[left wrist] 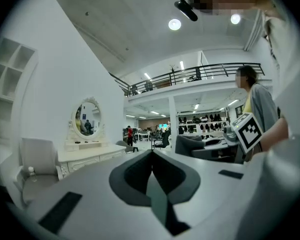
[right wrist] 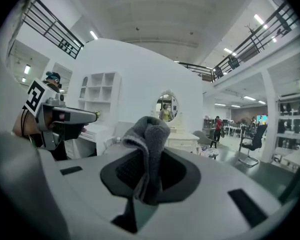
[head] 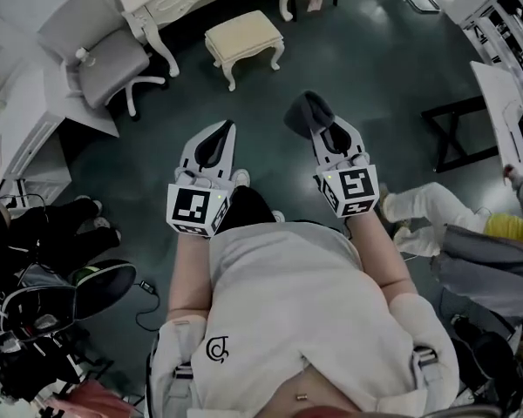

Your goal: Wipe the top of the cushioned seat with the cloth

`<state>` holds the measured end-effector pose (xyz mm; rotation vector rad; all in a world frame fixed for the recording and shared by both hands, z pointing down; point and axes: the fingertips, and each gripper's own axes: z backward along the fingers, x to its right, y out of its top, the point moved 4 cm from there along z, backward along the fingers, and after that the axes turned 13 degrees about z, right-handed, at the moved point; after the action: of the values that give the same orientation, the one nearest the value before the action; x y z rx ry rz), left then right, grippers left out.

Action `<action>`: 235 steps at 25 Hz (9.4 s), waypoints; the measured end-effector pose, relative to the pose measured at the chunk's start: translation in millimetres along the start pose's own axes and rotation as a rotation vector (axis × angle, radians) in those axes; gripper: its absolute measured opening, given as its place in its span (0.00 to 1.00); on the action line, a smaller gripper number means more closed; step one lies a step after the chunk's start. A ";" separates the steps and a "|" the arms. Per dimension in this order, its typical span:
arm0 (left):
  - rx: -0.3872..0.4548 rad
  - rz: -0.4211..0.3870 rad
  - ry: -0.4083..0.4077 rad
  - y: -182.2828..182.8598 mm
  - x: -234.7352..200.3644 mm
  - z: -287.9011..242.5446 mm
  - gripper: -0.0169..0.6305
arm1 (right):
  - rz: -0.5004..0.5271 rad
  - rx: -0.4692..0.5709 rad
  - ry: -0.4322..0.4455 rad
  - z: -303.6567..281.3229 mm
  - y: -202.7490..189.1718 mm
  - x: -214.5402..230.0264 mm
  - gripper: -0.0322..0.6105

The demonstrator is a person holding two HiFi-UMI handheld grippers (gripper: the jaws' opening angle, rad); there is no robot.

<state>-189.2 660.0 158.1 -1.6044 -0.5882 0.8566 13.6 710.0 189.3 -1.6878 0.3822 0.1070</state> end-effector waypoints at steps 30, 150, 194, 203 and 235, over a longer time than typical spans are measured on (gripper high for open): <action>-0.049 0.044 0.042 64.5 -338.5 -274.4 0.05 | -0.029 -0.123 0.079 -438.2 5.9 80.6 0.16; -0.153 0.438 0.265 -245.6 -513.2 -597.5 0.05 | 0.070 -0.776 0.663 -869.5 -424.5 127.1 0.17; -0.162 0.474 0.366 -290.4 -521.7 -519.8 0.05 | 0.107 -0.830 0.816 -837.9 -452.0 22.3 0.17; -0.160 0.478 0.331 -291.4 -497.6 -573.1 0.05 | 0.093 -0.847 0.762 -835.3 -472.0 84.3 0.18; -0.210 0.400 0.264 -271.4 -430.5 -601.3 0.05 | 0.136 -0.846 0.705 -793.2 -452.5 169.3 0.17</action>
<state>47.3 21.2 553.8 -2.0296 -0.1730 0.8724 195.9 -48.5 693.4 -2.5134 1.0901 -0.2776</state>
